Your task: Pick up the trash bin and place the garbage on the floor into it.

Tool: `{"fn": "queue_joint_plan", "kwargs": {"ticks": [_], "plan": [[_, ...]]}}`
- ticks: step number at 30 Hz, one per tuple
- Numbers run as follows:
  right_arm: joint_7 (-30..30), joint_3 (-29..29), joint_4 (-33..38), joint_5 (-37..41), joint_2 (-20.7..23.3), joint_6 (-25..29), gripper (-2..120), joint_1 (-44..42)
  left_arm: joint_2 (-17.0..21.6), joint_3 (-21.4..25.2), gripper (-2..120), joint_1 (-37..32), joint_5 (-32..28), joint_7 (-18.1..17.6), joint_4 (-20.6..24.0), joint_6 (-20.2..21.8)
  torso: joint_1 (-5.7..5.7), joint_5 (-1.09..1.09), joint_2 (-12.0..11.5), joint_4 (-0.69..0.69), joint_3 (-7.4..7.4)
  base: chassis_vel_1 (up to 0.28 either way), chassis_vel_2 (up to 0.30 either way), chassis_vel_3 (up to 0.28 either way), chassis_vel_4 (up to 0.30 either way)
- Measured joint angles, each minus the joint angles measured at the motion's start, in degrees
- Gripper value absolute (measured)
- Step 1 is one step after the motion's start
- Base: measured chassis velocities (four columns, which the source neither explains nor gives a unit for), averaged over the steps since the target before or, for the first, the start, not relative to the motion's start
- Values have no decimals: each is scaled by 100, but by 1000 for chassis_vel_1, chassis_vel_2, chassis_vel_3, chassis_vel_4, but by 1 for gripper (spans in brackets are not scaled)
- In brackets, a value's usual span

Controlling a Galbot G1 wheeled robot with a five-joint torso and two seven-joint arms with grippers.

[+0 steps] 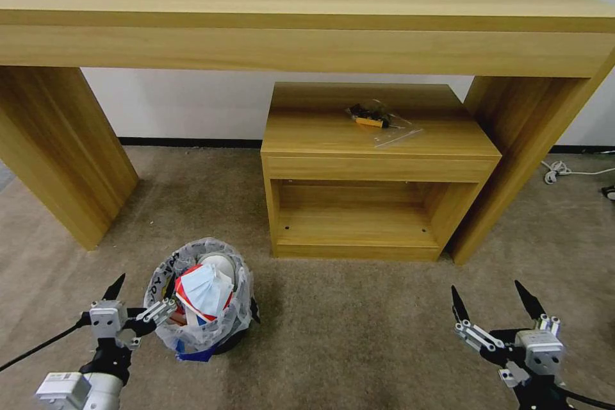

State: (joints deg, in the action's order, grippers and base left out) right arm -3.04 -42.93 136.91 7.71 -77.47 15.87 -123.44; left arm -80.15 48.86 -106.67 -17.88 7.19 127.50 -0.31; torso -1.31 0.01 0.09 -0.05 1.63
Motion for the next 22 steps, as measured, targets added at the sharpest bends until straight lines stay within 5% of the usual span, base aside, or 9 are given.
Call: {"fn": "queue_joint_plan", "kwargs": {"ticks": [22], "plan": [[16,3,-13,14,3,-28,100,24,10,-1,100,10,-14,-1,-6,23,0,0,-1,0,0,0,0,0,0]]}}
